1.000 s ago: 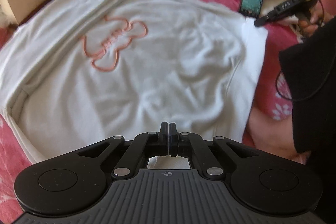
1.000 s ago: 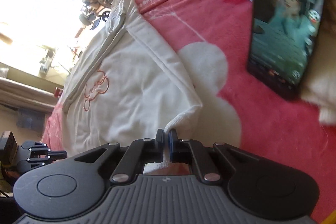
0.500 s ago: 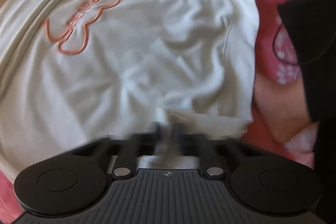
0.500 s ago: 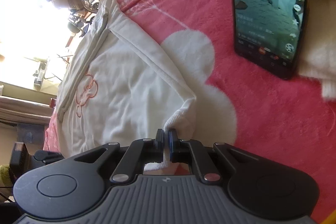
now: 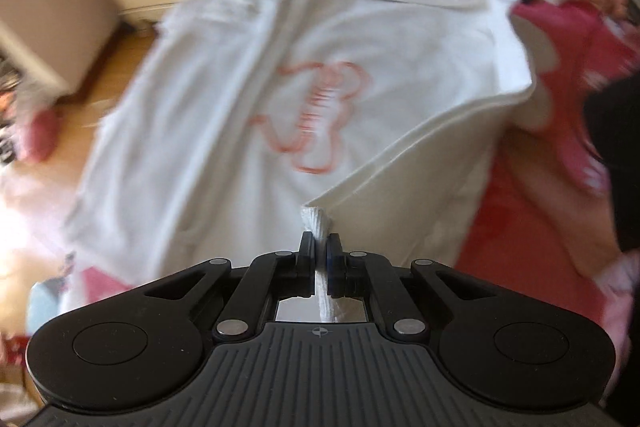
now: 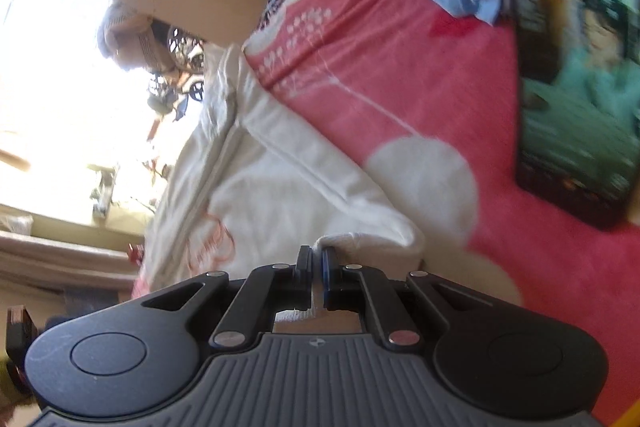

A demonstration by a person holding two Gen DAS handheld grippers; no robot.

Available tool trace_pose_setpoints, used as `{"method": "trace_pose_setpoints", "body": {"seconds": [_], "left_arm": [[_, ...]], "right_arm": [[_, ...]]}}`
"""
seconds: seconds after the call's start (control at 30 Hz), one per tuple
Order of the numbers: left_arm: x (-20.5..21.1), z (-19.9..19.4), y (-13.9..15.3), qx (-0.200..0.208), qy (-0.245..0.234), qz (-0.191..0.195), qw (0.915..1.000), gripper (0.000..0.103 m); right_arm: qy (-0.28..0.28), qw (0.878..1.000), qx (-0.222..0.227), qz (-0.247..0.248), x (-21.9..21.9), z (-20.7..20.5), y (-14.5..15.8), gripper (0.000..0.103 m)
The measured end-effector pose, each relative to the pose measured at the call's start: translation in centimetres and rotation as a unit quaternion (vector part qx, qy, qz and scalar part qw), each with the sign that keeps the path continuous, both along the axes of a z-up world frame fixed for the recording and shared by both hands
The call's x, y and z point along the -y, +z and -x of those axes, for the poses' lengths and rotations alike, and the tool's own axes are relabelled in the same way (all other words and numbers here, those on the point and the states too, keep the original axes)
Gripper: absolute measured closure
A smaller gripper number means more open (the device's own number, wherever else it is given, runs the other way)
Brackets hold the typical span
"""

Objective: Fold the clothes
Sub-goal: 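Grasp the hem and cuff with both grippers and fold them over the sweatshirt body, then open both grippers to release the folded fabric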

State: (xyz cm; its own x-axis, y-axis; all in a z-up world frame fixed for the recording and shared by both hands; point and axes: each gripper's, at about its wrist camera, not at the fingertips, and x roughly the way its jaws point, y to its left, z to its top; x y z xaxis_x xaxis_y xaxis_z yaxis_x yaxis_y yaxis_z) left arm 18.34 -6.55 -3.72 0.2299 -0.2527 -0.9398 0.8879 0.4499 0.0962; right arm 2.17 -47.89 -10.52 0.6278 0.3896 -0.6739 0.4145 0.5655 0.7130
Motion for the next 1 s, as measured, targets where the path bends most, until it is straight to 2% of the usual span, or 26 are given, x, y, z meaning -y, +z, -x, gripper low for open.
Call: {"method": "trace_pose_setpoints", "body": {"seconds": [0.13, 0.23, 0.33, 0.43, 0.53, 0.63, 0.7, 0.77, 0.83, 0.9, 1.0], "left_arm": [[-2.9, -0.9, -1.3, 0.017, 0.097, 0.016, 0.9950, 0.100], [-5.4, -1.1, -3.0, 0.022, 0.182, 0.037, 0.9823, 0.100], [-7.0, -0.4, -4.5, 0.029, 0.241, 0.042, 0.9692, 0.100], [-6.9, 0.5, -5.0, 0.039, 0.255, 0.024, 0.9659, 0.099], [-6.4, 0.9, -5.1, 0.052, 0.263, 0.014, 0.9633, 0.098], [-6.7, 0.9, -5.4, 0.052, 0.290, 0.022, 0.9554, 0.098], [-7.1, 0.8, -5.8, 0.045, 0.306, 0.030, 0.9506, 0.096], [-7.6, 0.6, -5.9, 0.035, 0.317, 0.038, 0.9470, 0.093], [-8.2, 0.3, -6.0, 0.022, 0.324, 0.047, 0.9446, 0.089], [-8.9, 0.1, -5.5, 0.033, 0.321, 0.053, 0.9448, 0.084], [-9.9, -0.2, -4.6, 0.067, 0.303, 0.060, 0.9489, 0.083]], "right_arm": [[-0.036, 0.998, 0.041, -0.031, 0.6, -2.0, -0.4, 0.098], [-0.054, 0.995, 0.063, -0.057, 0.9, -3.8, -1.4, 0.098], [-0.044, 0.995, 0.054, -0.069, 0.7, -6.0, -3.0, 0.098], [-0.043, 0.996, 0.034, -0.076, 0.6, -7.6, -3.9, 0.096], [-0.046, 0.996, 0.062, -0.037, 1.1, -7.1, -1.7, 0.089], [-0.048, 0.995, 0.090, 0.001, 1.6, -6.6, 0.6, 0.081], [-0.047, 0.993, 0.108, 0.028, 1.9, -6.2, 2.3, 0.081], [-0.022, 0.989, 0.121, 0.079, 1.6, -6.2, 4.7, 0.081], [0.030, 0.978, 0.136, 0.154, 0.2, -6.7, 7.2, 0.081], [0.087, 0.959, 0.150, 0.223, -1.5, -7.2, 9.1, 0.081], [0.207, 0.926, 0.167, 0.269, -6.8, -8.4, 7.4, 0.081]]}}
